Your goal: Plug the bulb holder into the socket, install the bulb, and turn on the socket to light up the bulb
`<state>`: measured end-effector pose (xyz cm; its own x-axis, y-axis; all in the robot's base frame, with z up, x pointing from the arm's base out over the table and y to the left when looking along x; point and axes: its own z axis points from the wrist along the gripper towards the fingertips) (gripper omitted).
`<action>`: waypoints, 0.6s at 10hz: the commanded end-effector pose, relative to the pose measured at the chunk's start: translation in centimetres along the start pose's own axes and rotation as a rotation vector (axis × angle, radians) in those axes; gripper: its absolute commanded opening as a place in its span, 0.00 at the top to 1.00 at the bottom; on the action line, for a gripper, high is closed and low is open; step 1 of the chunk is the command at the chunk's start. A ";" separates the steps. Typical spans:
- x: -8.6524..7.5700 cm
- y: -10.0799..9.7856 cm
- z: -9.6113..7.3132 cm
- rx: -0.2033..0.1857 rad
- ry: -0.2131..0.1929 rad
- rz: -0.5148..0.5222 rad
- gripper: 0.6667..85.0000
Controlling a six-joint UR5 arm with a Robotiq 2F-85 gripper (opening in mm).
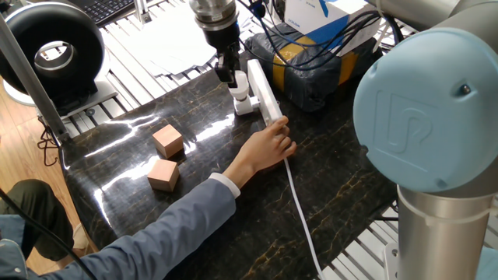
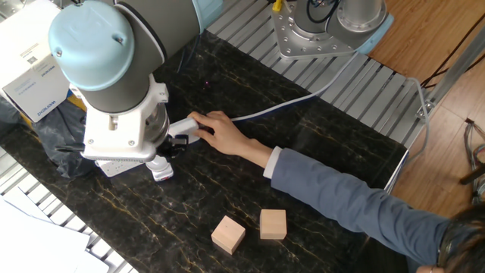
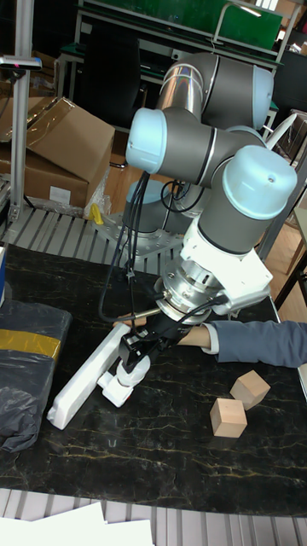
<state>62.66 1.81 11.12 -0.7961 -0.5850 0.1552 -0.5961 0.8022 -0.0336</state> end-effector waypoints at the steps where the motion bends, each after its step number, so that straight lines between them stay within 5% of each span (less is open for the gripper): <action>1: -0.6 0.5 0.4 -0.044 -0.036 0.066 0.66; 6: -0.8 1.8 -0.9 -0.052 -0.015 0.172 0.68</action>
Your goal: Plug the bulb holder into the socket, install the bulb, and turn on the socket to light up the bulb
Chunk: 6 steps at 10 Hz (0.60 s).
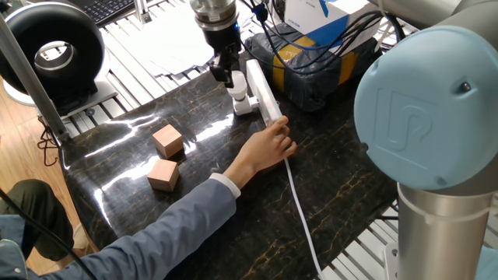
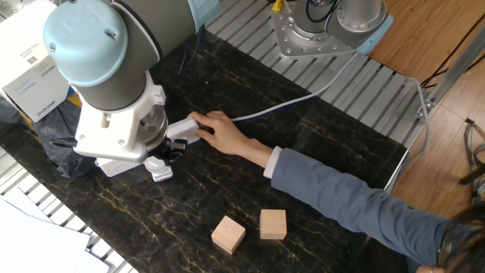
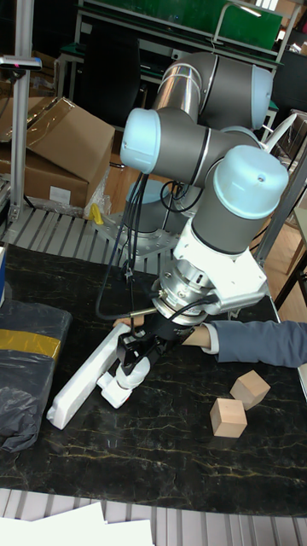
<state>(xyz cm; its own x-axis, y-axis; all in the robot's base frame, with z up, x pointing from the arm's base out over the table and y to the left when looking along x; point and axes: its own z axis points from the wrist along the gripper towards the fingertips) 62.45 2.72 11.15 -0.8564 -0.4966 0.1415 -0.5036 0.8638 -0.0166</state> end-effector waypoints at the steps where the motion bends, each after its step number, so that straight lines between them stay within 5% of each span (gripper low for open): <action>1: -0.6 0.5 -0.5 -0.013 -0.019 0.077 0.68; 6: 0.0 -0.1 0.3 -0.023 -0.021 0.189 0.68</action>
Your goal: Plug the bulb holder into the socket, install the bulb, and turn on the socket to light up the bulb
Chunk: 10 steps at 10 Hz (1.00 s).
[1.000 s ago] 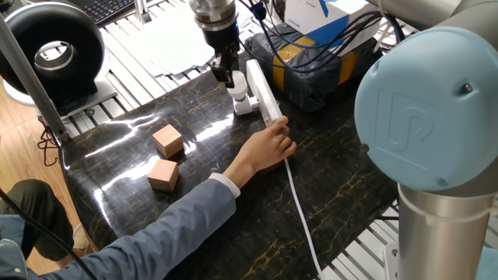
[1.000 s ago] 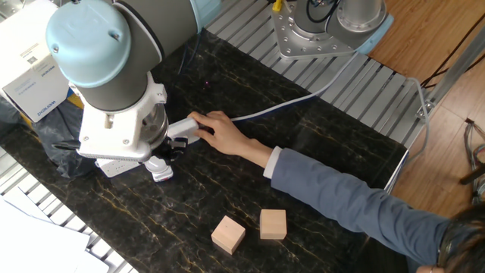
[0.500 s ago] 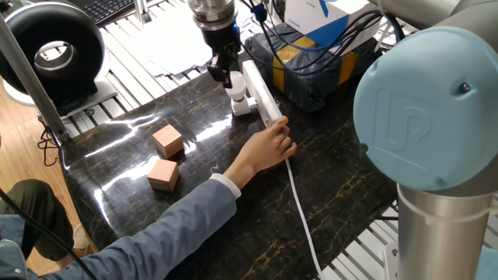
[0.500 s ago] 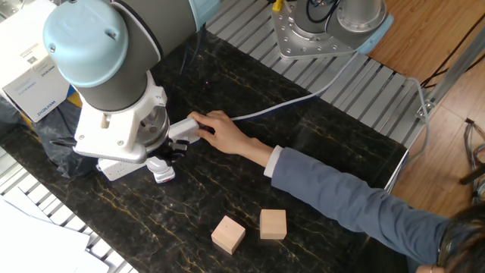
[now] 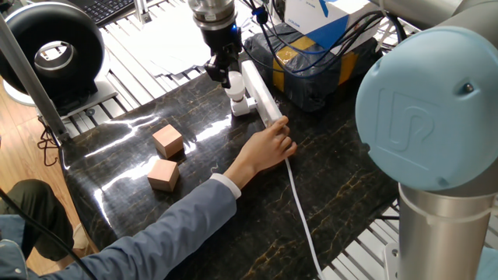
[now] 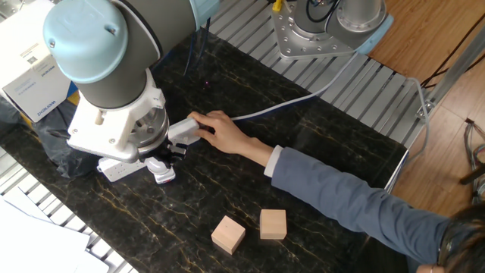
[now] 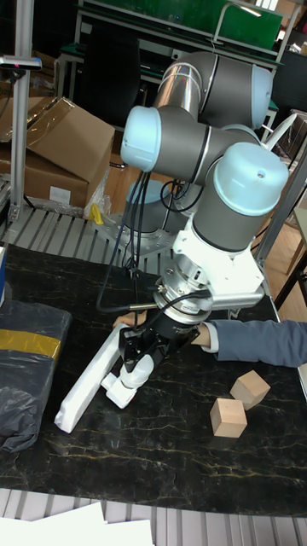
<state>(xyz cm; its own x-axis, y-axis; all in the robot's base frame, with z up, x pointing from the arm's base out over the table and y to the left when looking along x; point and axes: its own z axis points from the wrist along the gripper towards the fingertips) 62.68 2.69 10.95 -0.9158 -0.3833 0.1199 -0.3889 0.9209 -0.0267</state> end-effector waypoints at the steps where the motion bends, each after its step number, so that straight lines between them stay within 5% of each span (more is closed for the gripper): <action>1: 0.4 0.4 -0.1 -0.019 0.012 0.089 0.68; 3: 0.4 1.4 -0.8 -0.016 0.041 0.139 0.69; 10: 0.4 0.3 -0.5 0.010 0.030 0.231 0.70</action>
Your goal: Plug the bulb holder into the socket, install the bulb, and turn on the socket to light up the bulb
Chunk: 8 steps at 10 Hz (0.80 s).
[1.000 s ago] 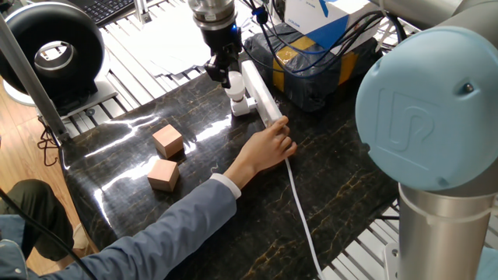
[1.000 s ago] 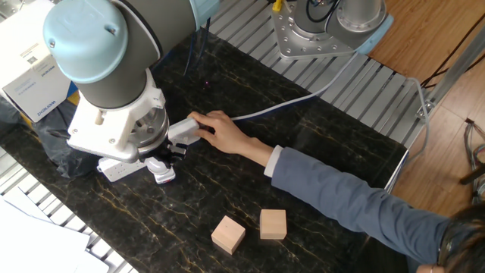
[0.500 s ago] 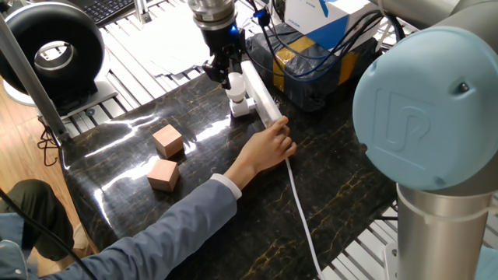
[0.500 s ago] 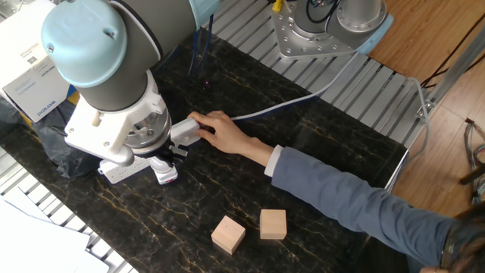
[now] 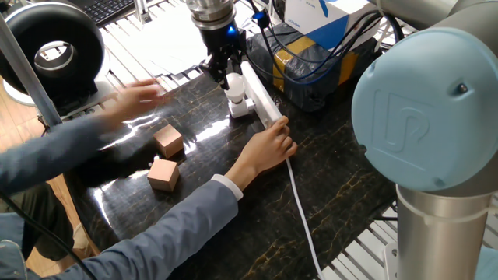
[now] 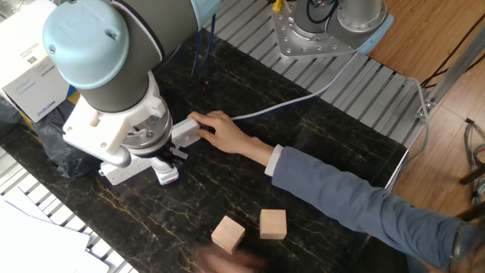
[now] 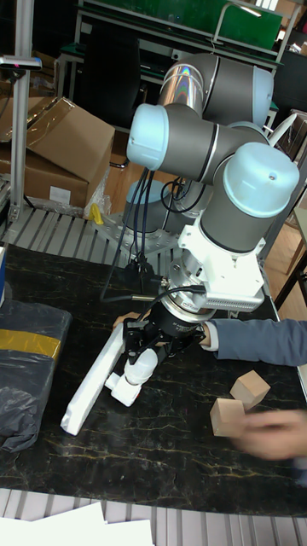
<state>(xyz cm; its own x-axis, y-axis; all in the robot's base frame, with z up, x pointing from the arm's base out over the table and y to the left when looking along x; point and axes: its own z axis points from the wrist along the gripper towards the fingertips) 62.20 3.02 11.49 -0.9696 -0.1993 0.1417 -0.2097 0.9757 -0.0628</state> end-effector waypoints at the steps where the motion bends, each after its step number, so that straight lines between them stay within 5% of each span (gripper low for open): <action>1: 0.1 -0.4 0.1 0.001 0.002 0.049 0.70; 8: 0.1 -0.1 0.0 -0.002 0.004 0.109 0.71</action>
<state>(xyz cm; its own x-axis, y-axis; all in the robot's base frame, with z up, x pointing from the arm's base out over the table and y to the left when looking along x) 62.16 2.60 11.41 -0.9832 -0.1177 0.1392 -0.1302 0.9879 -0.0841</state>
